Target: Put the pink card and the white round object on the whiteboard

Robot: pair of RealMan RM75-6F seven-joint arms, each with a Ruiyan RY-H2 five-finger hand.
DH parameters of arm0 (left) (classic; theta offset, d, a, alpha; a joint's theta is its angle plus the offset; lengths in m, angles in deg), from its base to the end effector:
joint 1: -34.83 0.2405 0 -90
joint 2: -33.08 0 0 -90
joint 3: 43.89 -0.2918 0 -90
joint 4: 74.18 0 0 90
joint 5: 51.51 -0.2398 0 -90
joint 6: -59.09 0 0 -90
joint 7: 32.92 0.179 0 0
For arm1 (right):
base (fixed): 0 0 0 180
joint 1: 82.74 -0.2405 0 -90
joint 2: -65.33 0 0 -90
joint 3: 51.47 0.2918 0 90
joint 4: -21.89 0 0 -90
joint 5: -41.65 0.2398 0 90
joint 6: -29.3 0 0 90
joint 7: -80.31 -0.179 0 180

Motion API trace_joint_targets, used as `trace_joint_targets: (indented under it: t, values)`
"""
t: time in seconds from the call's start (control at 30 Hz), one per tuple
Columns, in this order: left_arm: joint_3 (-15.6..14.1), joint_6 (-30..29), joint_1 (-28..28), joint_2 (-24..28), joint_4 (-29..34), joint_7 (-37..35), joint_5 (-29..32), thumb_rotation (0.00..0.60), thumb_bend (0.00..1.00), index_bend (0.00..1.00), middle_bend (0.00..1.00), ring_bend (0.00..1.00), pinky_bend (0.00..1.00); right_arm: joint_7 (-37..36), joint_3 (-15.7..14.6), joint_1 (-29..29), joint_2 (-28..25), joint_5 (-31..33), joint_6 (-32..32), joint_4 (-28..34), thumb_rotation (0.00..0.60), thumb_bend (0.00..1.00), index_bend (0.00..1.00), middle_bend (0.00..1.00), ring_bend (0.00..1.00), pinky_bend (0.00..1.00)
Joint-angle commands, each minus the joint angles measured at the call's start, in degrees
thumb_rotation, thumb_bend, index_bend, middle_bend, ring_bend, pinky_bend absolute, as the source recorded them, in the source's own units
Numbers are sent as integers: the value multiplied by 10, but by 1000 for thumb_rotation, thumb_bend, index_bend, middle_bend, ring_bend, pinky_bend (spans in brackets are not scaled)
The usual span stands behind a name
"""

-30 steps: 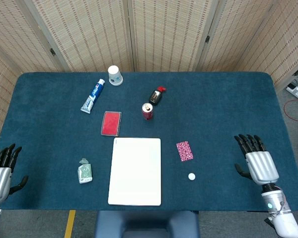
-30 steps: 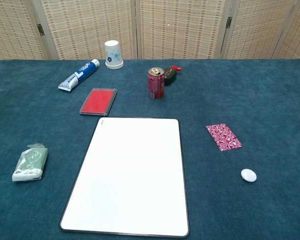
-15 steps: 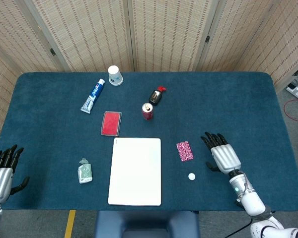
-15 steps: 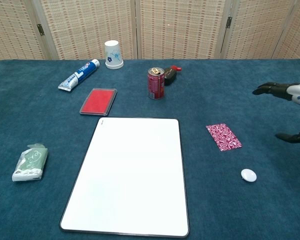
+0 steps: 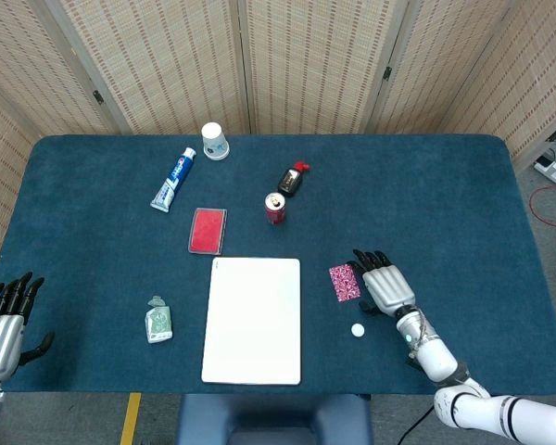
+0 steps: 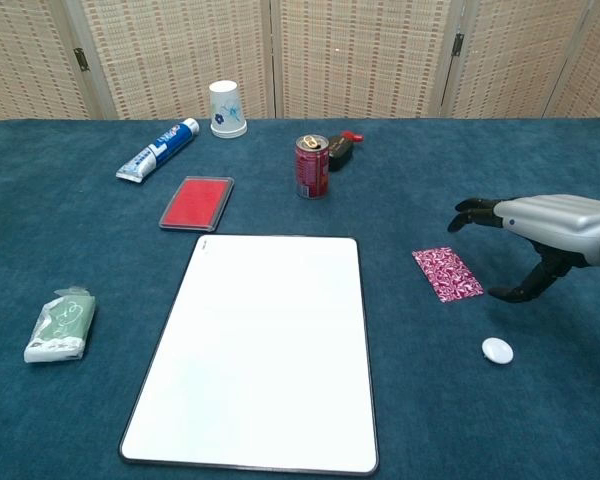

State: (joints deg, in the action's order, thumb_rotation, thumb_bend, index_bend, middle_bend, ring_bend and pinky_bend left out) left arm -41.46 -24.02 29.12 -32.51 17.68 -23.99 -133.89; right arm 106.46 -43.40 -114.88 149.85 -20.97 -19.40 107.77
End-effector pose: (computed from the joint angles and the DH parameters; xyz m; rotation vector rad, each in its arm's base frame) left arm -0.3640 0.2244 0.1358 -1.4109 -0.8474 -0.7570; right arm -0.2573 -0.3597 -0.0541 1.8926 -1.0213 0.6262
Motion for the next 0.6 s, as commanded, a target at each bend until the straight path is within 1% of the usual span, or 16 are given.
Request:
trace_joint_targets:
  t: [0.03,0.6]
  values:
    - [-1,1,0,0,0,1,0,600,342,58,54,80,0,14,-3,-13,8,24,13,-4,537,364,132,19,5,0]
    - [-2,3,0,-2,-3,1,1,600,343,61,54,81,0,42,-16,-58,28,91,22,-21,536,363,132,19,47,0]
